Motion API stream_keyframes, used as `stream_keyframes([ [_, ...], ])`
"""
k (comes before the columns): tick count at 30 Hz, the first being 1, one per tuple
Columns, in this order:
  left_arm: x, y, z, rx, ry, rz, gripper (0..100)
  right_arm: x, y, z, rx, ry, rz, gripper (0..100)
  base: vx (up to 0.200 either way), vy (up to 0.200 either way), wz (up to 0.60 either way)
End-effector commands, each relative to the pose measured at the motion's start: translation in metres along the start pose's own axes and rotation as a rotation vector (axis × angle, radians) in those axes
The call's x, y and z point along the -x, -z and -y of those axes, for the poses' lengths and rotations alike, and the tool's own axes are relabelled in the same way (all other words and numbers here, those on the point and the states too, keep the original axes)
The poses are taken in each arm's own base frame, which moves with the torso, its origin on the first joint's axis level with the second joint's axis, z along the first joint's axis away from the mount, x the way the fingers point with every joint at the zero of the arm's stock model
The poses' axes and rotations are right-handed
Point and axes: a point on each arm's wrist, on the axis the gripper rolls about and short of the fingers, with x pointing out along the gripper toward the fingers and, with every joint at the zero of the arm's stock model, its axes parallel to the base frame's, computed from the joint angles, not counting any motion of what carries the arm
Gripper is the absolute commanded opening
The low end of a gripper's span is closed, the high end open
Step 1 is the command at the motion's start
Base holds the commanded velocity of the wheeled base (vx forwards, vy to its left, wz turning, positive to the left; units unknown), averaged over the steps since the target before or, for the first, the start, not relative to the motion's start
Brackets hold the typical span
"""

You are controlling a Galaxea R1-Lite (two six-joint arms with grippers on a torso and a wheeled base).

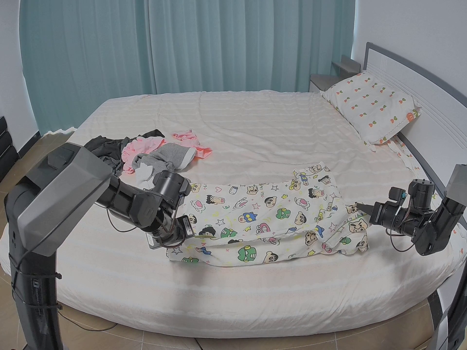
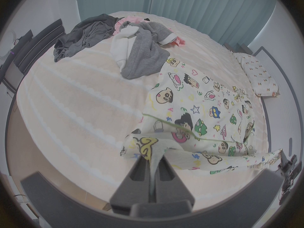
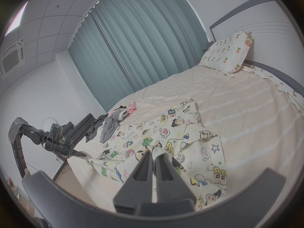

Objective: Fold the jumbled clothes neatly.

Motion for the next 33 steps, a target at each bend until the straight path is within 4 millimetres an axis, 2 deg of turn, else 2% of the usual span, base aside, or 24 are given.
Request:
stream_keyframes([
  [1, -0.028, -0.002, 0.003, 0.007, -0.006, -0.007, 0, -0.017, 0.009, 0.011, -0.009, 0.015, -0.016, 0, 0.000, 0.000, 0.00],
  [14, -0.046, -0.015, 0.017, 0.070, 0.029, 0.031, 0, -0.041, -0.002, 0.023, -0.005, 0.053, 0.004, 0, 0.000, 0.000, 0.00],
  [15, -0.047, -0.015, 0.018, 0.072, 0.030, 0.032, 100, -0.042, -0.004, 0.023, -0.007, 0.054, 0.001, 0, 0.000, 0.000, 0.00],
  [20, -0.050, -0.019, 0.018, 0.129, 0.034, 0.044, 100, -0.047, -0.004, 0.026, -0.007, 0.069, 0.004, 0, 0.000, 0.000, 0.00],
  [26, -0.053, -0.036, 0.006, 0.230, 0.031, 0.075, 100, -0.050, 0.000, 0.031, -0.013, 0.084, -0.001, 0, 0.000, 0.000, 0.00],
  [33, -0.052, -0.044, -0.005, 0.270, 0.021, 0.083, 100, -0.053, 0.005, 0.033, -0.020, 0.085, -0.015, 0, 0.000, 0.000, 0.00],
])
